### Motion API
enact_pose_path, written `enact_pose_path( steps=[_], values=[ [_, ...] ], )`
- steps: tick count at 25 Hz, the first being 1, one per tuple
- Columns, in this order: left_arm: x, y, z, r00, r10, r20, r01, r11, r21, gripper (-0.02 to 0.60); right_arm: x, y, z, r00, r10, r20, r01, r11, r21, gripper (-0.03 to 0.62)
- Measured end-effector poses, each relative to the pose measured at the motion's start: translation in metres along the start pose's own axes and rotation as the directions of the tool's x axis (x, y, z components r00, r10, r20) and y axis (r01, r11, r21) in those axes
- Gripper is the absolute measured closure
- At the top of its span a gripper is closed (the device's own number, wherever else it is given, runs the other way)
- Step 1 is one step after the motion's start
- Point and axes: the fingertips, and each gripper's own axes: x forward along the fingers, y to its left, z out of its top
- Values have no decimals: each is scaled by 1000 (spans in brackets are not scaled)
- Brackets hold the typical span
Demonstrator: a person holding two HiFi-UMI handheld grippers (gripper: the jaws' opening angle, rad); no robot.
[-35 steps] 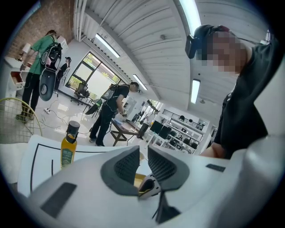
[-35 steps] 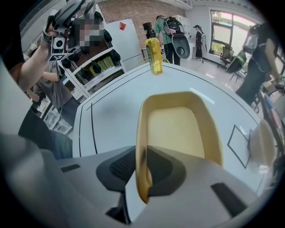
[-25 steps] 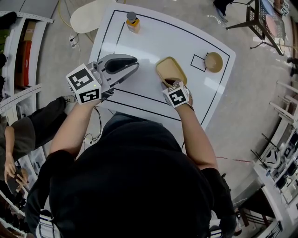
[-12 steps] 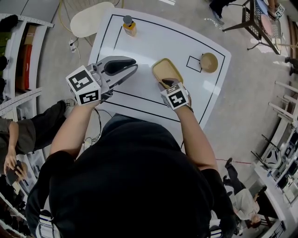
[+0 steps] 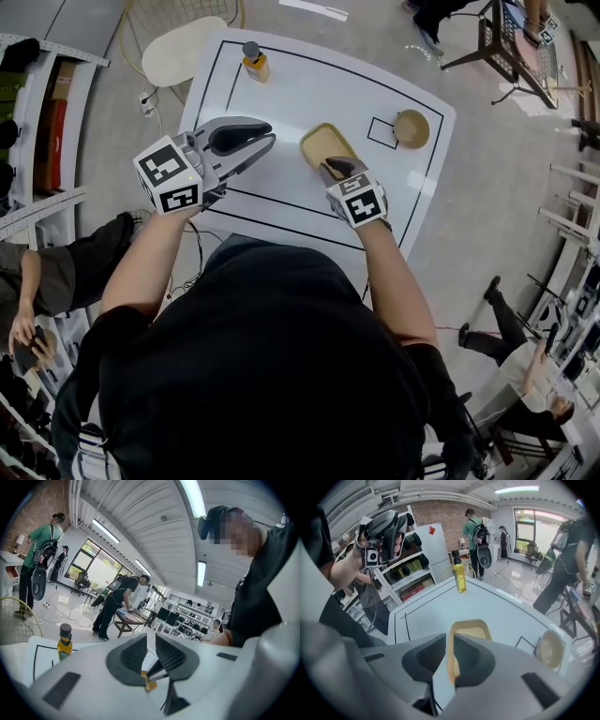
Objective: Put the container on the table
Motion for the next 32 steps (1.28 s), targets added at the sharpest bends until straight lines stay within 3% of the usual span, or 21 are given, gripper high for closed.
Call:
enact_pose_path(
  steps=[17, 32],
  values=[
    [12, -30, 31, 1000, -26, -6, 26, 996, 83, 518, -72, -20, 38, 976, -134, 169, 135, 991, 8, 540],
    [15, -62, 47, 999, -41, 6, 40, 990, 136, 518, -135, -31, 39, 942, -216, 256, 212, 976, 43, 540]
  ],
)
